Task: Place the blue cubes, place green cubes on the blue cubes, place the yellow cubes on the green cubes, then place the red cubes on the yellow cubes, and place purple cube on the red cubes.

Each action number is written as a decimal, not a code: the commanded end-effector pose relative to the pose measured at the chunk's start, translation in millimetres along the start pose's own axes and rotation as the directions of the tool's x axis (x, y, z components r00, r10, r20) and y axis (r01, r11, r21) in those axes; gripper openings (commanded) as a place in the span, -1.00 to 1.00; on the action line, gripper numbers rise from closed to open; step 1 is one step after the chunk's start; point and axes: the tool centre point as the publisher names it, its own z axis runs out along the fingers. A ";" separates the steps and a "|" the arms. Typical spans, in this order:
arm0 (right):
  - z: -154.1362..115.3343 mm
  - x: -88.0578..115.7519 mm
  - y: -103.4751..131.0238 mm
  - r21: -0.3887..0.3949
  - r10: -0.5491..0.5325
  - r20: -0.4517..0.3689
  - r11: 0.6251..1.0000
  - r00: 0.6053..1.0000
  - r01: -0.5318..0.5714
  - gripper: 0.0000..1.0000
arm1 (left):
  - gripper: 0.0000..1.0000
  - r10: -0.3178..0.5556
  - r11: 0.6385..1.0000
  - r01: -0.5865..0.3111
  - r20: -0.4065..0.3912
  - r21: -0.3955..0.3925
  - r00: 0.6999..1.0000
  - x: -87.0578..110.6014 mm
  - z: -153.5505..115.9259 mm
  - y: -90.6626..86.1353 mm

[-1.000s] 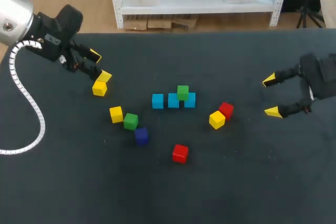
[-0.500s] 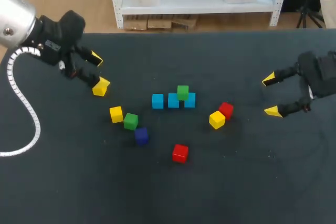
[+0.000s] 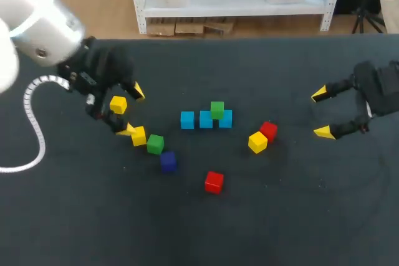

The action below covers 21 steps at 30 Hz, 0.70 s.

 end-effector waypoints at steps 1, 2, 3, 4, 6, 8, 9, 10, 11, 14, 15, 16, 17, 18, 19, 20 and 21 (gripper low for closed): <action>0.1 0.1 0.1 0.000 -0.001 0.001 1.000 1.000 0.001 1.00 | 1.00 0.173 0.980 -0.151 -0.191 0.128 0.966 -7.4 22.2 8.5; 0.1 0.1 0.1 0.000 -0.001 0.001 1.000 1.000 0.001 1.00 | 1.00 0.184 0.978 -0.159 -0.198 0.137 0.963 -6.8 28.3 6.6; 0.1 0.1 0.1 0.000 -0.001 0.001 1.000 1.000 0.001 1.00 | 1.00 0.185 0.977 -0.159 -0.198 0.139 0.963 -6.3 32.7 5.5; 0.1 0.1 0.1 0.000 -0.001 0.001 1.000 1.000 0.001 1.00 | 1.00 0.196 0.975 -0.167 -0.212 0.149 0.957 -5.8 37.4 4.4; 0.1 0.1 0.1 0.000 -0.001 0.001 1.000 1.000 0.001 1.00 | 1.00 0.205 0.973 -0.173 -0.222 0.156 0.953 -4.3 46.4 2.4; 0.1 0.1 0.1 0.000 -0.001 0.001 1.000 1.000 0.001 1.00 | 1.00 0.205 0.972 -0.171 -0.232 0.161 0.951 -2.4 54.0 1.2; 0.1 0.1 0.1 0.000 -0.001 0.001 1.000 1.000 0.001 1.00 | 1.00 0.205 0.972 -0.170 -0.231 0.162 0.951 -1.9 56.2 0.8; 0.1 0.1 0.1 0.000 -0.001 0.001 1.000 1.000 0.001 1.00 | 1.00 0.202 0.973 -0.167 -0.232 0.161 0.952 -1.5 59.2 0.5; 0.1 0.1 0.1 0.000 -0.001 0.001 1.000 1.000 0.001 1.00 | 1.00 0.199 0.973 -0.165 -0.234 0.160 0.952 -1.2 61.4 0.2; 0.1 0.1 0.1 0.000 -0.001 0.001 1.000 1.000 0.001 1.00 | 1.00 0.184 0.976 -0.150 -0.232 0.155 0.955 -0.5 67.1 0.0; 0.1 0.1 0.1 0.000 -0.001 0.001 1.000 1.000 0.001 1.00 | 1.00 0.181 0.977 -0.147 -0.233 0.155 0.955 0.0 69.6 -0.5; 0.1 0.1 0.1 0.000 -0.001 0.001 1.000 1.000 0.001 1.00 | 1.00 0.175 0.978 -0.140 -0.238 0.154 0.955 0.8 71.9 -1.1; 0.1 0.1 0.1 0.000 -0.001 0.001 1.000 1.000 0.001 1.00 | 1.00 0.173 0.978 -0.138 -0.240 0.154 0.955 1.5 73.6 -1.6; 0.1 0.1 0.1 0.000 -0.001 0.001 1.000 1.000 0.001 1.00 | 1.00 0.168 0.979 -0.134 -0.237 0.155 0.957 2.2 74.8 -2.4; 0.1 0.1 0.1 0.000 -0.001 0.001 1.000 1.000 0.001 1.00 | 1.00 0.167 0.979 -0.132 -0.236 0.155 0.957 2.9 75.6 -3.0; 0.1 0.1 0.1 0.000 -0.001 0.001 1.000 1.000 0.001 1.00 | 1.00 0.163 0.980 -0.129 -0.237 0.155 0.958 4.5 77.6 -4.2; 0.1 0.1 0.1 0.000 -0.001 0.001 1.000 1.000 0.001 1.00 | 1.00 0.159 0.980 -0.124 -0.240 0.154 0.958 6.0 78.7 -5.1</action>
